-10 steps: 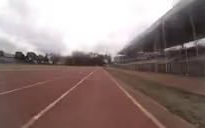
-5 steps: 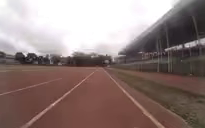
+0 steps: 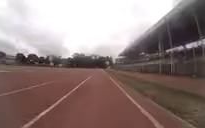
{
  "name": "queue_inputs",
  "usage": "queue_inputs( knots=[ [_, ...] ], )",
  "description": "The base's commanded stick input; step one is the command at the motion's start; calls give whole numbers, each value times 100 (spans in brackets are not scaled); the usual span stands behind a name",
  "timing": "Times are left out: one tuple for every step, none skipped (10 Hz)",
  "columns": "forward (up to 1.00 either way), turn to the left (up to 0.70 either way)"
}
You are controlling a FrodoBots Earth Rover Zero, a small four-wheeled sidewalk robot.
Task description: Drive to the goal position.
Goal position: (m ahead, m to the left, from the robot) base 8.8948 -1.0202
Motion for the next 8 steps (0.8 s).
queue_inputs(
  knots=[
    [70, 0],
    [70, 0],
    [70, 0],
    [70, 0],
    [70, 0],
    [70, 0],
    [70, 0],
    [70, 0]
  ],
)
